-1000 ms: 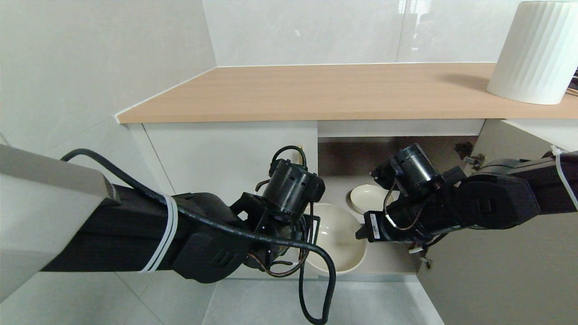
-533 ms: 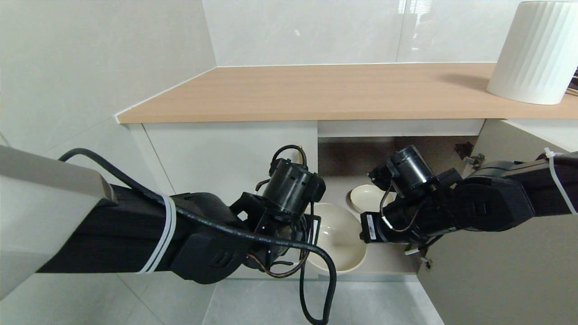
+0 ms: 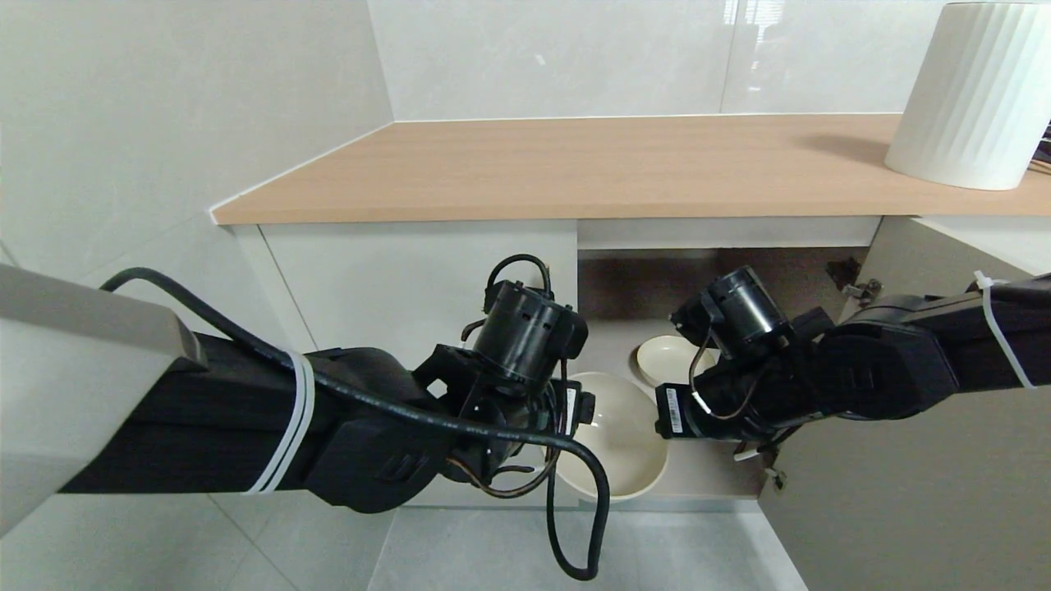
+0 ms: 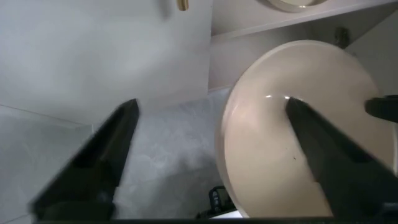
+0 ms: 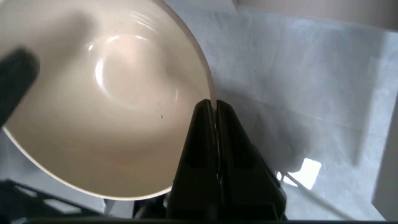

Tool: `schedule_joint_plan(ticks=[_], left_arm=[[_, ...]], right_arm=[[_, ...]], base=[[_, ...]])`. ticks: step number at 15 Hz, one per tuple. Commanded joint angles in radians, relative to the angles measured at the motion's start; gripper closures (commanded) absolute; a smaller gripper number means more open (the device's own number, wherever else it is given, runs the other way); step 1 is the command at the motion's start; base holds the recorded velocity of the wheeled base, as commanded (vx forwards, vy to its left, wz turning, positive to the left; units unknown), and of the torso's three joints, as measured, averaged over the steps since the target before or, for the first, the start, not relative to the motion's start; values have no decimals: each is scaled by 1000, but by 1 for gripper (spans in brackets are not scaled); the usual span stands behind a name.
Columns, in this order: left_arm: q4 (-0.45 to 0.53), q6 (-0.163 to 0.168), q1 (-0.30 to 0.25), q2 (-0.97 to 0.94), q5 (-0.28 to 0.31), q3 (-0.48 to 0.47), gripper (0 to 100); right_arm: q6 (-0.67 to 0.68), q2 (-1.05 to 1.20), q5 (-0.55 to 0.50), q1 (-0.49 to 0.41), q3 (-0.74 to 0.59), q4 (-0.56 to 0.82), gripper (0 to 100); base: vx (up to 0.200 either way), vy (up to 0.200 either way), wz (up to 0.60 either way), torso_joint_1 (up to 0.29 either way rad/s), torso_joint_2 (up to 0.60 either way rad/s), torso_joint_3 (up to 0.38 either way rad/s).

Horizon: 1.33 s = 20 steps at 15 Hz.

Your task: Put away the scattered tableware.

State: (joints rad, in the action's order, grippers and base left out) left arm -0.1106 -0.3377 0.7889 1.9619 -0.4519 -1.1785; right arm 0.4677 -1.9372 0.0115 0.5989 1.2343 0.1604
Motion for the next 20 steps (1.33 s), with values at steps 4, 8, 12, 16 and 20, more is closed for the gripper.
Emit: schedule_joint_plan(ticks=[4,8,12,16,20], left_arm=[[-1,0,-20,-21,-1,0,0],[-1,0,-25,-21,-1,0,0],[-1,0,-25,-21,-1,0,0],[-1,0,-25,-21,-1,0,0],[-1,0,-25,-21,-1,0,0]], right_arm=[[82,-155,-179,-108,5,-242,100],[92,-249,-285,-183,7,-455,100],[91,-290,-311,-232,44,-529,100],[118,-361,-334,-275,143,-527,100],[118,-407,-349,-295,198,-526,100]], base=[[0,0,0,0,0,0],[0,0,0,0,0,0],[0,0,0,0,0,0],[0,0,0,0,0,0],[0,0,0,0,0,0]])
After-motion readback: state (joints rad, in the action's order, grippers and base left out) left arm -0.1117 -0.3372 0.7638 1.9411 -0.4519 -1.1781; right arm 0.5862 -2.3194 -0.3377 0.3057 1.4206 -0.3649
